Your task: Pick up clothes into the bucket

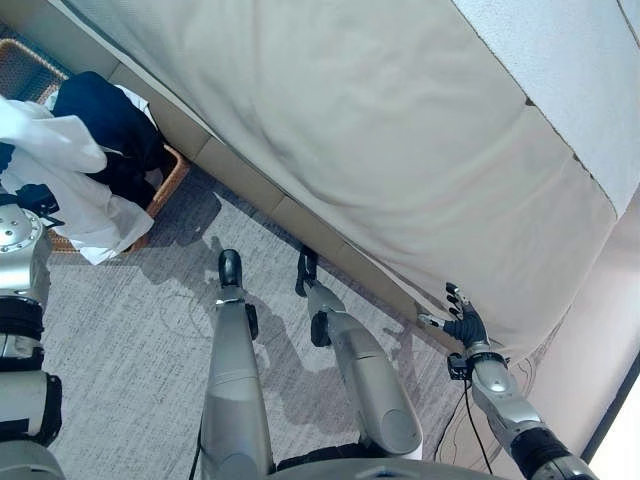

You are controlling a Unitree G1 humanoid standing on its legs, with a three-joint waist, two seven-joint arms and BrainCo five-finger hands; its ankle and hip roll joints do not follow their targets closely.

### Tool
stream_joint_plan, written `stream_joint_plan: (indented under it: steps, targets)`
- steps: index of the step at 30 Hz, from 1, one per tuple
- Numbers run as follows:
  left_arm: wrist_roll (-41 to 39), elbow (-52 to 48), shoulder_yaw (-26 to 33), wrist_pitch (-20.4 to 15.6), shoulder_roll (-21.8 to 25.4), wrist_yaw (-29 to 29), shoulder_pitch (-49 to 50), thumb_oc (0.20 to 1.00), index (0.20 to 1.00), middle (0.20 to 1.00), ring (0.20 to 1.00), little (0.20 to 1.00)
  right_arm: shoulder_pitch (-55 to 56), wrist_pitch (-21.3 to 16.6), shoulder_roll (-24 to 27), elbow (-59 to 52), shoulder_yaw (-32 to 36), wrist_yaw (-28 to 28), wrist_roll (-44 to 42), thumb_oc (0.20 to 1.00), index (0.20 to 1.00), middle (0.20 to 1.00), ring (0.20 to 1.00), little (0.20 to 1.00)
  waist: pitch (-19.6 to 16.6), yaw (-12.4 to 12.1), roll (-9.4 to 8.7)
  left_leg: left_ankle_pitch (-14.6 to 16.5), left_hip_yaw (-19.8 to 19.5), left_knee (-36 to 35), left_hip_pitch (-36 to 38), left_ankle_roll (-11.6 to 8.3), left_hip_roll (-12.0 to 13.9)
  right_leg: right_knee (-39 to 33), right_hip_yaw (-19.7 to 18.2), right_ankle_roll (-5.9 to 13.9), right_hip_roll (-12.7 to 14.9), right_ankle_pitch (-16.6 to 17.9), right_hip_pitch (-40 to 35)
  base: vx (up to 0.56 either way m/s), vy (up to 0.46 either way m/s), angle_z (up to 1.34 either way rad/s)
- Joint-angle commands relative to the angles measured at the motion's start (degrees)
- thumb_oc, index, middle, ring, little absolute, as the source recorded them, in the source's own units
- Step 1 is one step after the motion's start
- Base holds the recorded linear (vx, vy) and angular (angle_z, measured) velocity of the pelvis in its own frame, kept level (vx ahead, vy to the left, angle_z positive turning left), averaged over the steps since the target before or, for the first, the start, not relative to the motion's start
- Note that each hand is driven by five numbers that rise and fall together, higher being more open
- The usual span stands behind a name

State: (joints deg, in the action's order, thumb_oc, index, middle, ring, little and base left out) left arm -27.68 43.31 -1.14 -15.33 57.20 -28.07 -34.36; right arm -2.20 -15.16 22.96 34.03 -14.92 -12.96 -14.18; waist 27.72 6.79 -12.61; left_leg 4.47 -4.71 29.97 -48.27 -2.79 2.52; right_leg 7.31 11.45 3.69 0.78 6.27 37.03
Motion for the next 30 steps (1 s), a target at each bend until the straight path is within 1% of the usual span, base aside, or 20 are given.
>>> stream_joint_plan:
  steps: [1,3,6,7,10,11,12,14,15,16,17,18,20,22,23,24,26,27,28,30]
  targets:
    - [3.6,-0.2,1.4,-0.3,4.1,0.3,-2.2,1.0,1.0,1.0,1.0,1.0,0.4,-1.4,2.0,-2.7,1.1,-1.0,-1.5,1.0,1.0,1.0,1.0,1.0,2.1,-2.8,-3.93,2.4,-1.5,-0.9,3.2,0.98,-1.3,0.9,-1.3,5.89,5.5,-1.1,-3.1,0.0,0.0,0.0]
    - [3.6,0.2,1.9,0.8,3.5,1.4,-1.0,1.0,1.0,1.0,1.0,1.0,0.4,-1.0,2.2,-2.9,1.4,-0.9,-1.3,1.0,1.0,1.0,1.0,1.0,2.1,-2.7,-3.96,2.5,-1.5,-0.9,3.1,1.04,-1.4,0.8,-1.3,5.84,5.5,-0.9,-3.1,0.0,0.0,0.0]
    - [3.7,-0.2,2.7,1.3,2.8,1.4,0.1,1.0,1.0,1.0,1.0,1.0,0.4,-0.6,2.2,-3.0,1.6,-0.8,-1.2,1.0,1.0,1.0,1.0,1.0,2.1,-2.6,-3.94,2.4,-1.5,-1.0,3.0,1.01,-1.4,0.8,-1.2,5.83,5.5,-0.8,-2.9,0.0,0.0,0.0]
    - [2.8,-0.2,3.5,1.7,1.7,1.5,0.8,1.0,1.0,1.0,1.0,1.0,0.5,-0.2,2.1,-3.1,1.8,-0.8,-1.2,1.0,1.0,1.0,1.0,1.0,2.1,-2.7,-3.89,2.3,-1.6,-1.0,2.9,0.99,-1.4,0.8,-1.1,5.79,5.5,-0.9,-2.9,0.0,0.0,0.0]
    - [2.9,-1.1,4.8,2.0,0.8,1.5,2.6,1.0,1.0,1.0,1.0,1.0,0.7,0.2,2.1,-3.4,2.0,-0.9,-1.0,1.0,1.0,1.0,1.0,1.0,2.1,-2.7,-3.68,2.2,-1.6,-1.3,3.2,1.01,-1.4,0.8,-1.0,5.69,5.4,-0.9,-2.9,0.0,0.0,0.0]
    - [3.0,-2.4,6.1,2.0,-0.7,1.5,5.0,1.0,1.0,1.0,1.0,1.0,1.0,0.5,1.8,-3.7,2.4,-0.9,-0.8,1.0,1.0,1.0,1.0,1.0,2.1,-3.0,-3.4,2.0,-1.6,-1.8,3.5,1.02,-1.5,0.8,-1.0,5.64,5.5,-1.0,-2.9,0.0,0.0,0.0]
    - [3.1,-2.6,6.3,2.0,-0.8,1.4,5.3,1.0,1.0,1.0,1.0,1.0,1.0,0.5,1.9,-3.7,2.3,-0.9,-0.8,1.0,1.0,1.0,1.0,1.0,2.1,-2.9,-3.37,2.0,-1.6,-1.8,3.6,1.01,-1.5,0.8,-1.0,5.64,5.5,-1.0,-3.0,0.0,0.0,0.0]
    - [3.6,-7.3,8.5,1.3,-5.1,1.4,11.4,1.0,1.0,1.0,1.0,1.0,1.6,1.0,1.5,-4.2,3.1,-1.0,-0.6,1.0,1.0,1.0,1.0,1.0,2.1,-3.3,-2.55,1.8,-1.3,-2.1,4.1,1.04,-1.8,1.5,-1.0,5.51,5.8,-1.2,-2.9,0.0,0.0,0.0]
    - [3.7,-7.6,8.7,1.3,-5.2,1.3,11.8,1.0,1.0,1.0,1.0,1.0,1.7,1.0,1.6,-4.2,3.0,-1.0,-0.6,1.0,1.0,1.0,1.0,1.0,2.1,-3.2,-2.51,1.8,-1.3,-2.1,4.2,1.05,-1.8,1.5,-1.0,5.52,5.8,-1.2,-3.0,-0.1,0.007,-0.02]
    - [3.6,-8.5,9.4,1.0,-7.8,1.7,13.5,1.0,1.0,1.0,1.0,1.0,1.2,1.3,1.2,-3.8,3.6,-1.1,-0.4,1.0,1.0,1.0,1.0,1.0,2.1,-3.1,-2.32,-0.6,-0.8,-2.9,3.4,1.31,-2.4,1.7,-0.8,5.02,6.6,0.0,-1.6,-0.02,0.035,-0.01]
    - [3.7,-9.6,10.0,0.4,-12.4,2.4,17.4,1.0,1.0,1.0,1.0,1.0,1.6,1.6,1.0,-3.6,4.3,-1.1,-0.3,1.0,1.0,1.0,1.0,1.0,2.1,-3.7,-0.9,1.4,-0.9,-3.1,6.2,1.34,-2.3,3.0,-1.5,5.23,6.5,-1.9,-3.3,-0.1,0.044,-0.02]
    - [3.7,-9.8,10.1,0.4,-12.5,2.4,17.2,1.0,1.0,1.0,1.0,1.0,1.4,1.6,1.1,-3.8,4.5,-1.2,-0.3,1.0,1.0,1.0,1.0,1.0,2.1,-3.4,-1.14,-0.7,-0.4,-3.5,4.9,1.54,-2.7,2.7,-1.2,4.83,7.0,-0.5,-2.1,-0.02,0.047,-0.03]
    - [2.7,-9.9,9.0,-0.4,-18.8,4.2,20.3,1.0,1.0,1.0,1.0,1.0,1.2,1.8,0.8,-3.0,5.6,-1.2,-0.4,1.0,1.0,1.0,1.0,1.0,2.1,-3.8,0.53,-0.9,0.3,-4.5,7.3,1.84,-3.4,4.1,-1.7,4.59,7.7,-1.4,-3.3,-0.06,0.036,-0.04]
    - [2.4,-8.0,7.8,-0.3,-22.3,6.6,22.0,1.0,1.0,1.0,1.0,1.0,0.6,1.9,0.9,-1.9,6.9,-1.0,-0.8,1.0,1.0,1.0,1.0,1.0,2.1,-4.0,2.21,-1.0,1.0,-5.4,9.9,2.09,-3.8,5.3,-2.4,4.28,8.2,-2.2,-4.6,-0.01,0.048,0.0]
    - [0.1,-5.0,6.6,-0.3,-26.4,10.5,23.1,1.0,1.0,1.0,1.0,1.0,0.0,2.0,0.6,-0.3,8.1,-0.5,-1.4,1.0,1.0,1.0,1.0,1.0,2.1,-4.3,3.95,-1.4,1.5,-7.2,13.4,2.08,-4.3,5.9,-2.9,4.05,8.6,-3.1,-6.9,0.0,0.04,0.02]
    - [0.0,-4.9,6.6,-0.3,-26.4,10.5,23.1,1.0,1.0,1.0,1.0,1.0,0.0,2.0,0.6,-0.3,8.1,-0.5,-1.4,1.0,1.0,1.0,1.0,1.0,2.1,-4.3,3.95,-1.4,1.5,-7.3,13.5,2.08,-4.3,5.9,-2.9,4.05,8.6,-3.1,-7.0,0.0,0.0,0.0]
    - [-1.5,-2.3,5.4,-0.2,-28.6,14.5,24.1,1.0,1.0,1.0,1.0,1.0,-0.4,1.8,0.6,1.2,9.1,0.2,-2.1,1.0,1.0,1.0,1.0,1.0,2.1,-4.4,5.34,-1.8,1.9,-9.2,17.4,2.0,-4.6,6.2,-3.1,3.79,8.8,-3.8,-9.7,0.01,-0.005,-0.02]
    - [-1.3,-2.5,4.5,-0.4,-29.2,16.7,25.5,1.0,1.0,1.0,1.0,1.0,-0.4,1.8,0.7,2.1,10.2,0.7,-2.5,1.0,1.0,1.0,1.0,1.0,2.1,-4.4,6.37,-2.1,2.0,-10.7,20.0,1.84,-4.7,6.1,-3.2,3.77,8.8,-4.2,-11.7,0.07,-0.041,-0.03]
    - [-1.9,-0.4,4.3,0.2,-30.9,19.7,26.9,1.0,1.0,1.0,1.0,1.0,-0.5,1.7,0.7,4.4,11.6,1.7,-2.8,1.0,1.0,1.0,1.0,1.0,2.1,-4.5,7.79,-2.7,2.3,-13.1,24.9,1.58,-4.8,5.7,-3.4,3.63,8.8,-4.6,-15.8,0.07,-0.041,0.0]
    - [-1.9,-0.4,4.2,0.2,-30.9,19.8,26.9,1.0,1.0,1.0,1.0,1.0,-0.5,1.7,0.7,4.4,11.6,1.7,-2.8,1.0,1.0,1.0,1.0,1.0,2.1,-4.5,7.79,-2.8,2.3,-13.2,25.1,1.58,-4.8,5.5,-3.4,3.63,8.8,-4.6,-16.0,0.06,-0.036,-0.02]
